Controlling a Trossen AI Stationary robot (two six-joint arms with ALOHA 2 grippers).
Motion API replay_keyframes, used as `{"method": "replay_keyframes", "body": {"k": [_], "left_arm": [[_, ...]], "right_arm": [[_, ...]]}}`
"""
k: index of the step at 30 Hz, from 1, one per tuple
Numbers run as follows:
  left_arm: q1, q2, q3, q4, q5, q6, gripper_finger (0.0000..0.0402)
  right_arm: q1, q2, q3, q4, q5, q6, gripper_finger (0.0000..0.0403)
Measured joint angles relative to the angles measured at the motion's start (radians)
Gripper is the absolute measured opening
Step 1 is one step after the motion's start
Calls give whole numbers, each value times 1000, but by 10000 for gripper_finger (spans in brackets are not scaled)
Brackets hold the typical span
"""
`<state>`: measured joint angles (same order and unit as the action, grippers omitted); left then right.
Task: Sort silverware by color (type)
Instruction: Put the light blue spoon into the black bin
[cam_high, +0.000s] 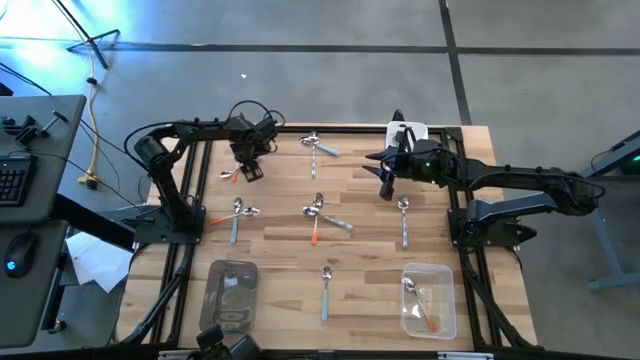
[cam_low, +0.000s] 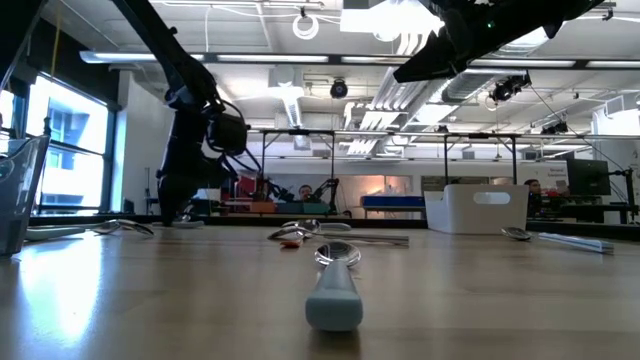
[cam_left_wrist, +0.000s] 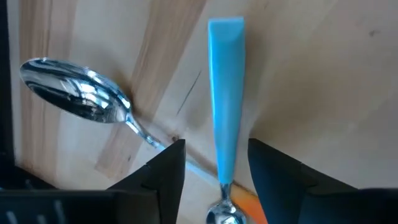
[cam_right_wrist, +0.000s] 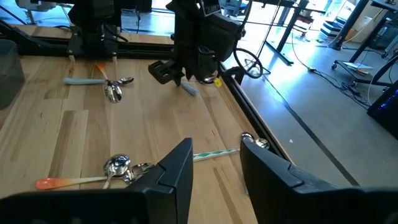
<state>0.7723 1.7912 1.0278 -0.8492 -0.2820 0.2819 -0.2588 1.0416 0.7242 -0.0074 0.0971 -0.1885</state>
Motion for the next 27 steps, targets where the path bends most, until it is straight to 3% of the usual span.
{"method": "replay_keyframes", "body": {"k": [10, 21, 27], "left_arm": [[0, 0, 0, -18, -11, 35, 115], [0, 0, 0, -16, -10, 15, 144], [0, 0, 0, -8, -10, 8, 141]], "right_arm": [[0, 0, 0, -10, 0, 0, 119], [0, 0, 0, -11, 0, 0, 119], [0, 0, 0, -11, 0, 0, 119]]}}
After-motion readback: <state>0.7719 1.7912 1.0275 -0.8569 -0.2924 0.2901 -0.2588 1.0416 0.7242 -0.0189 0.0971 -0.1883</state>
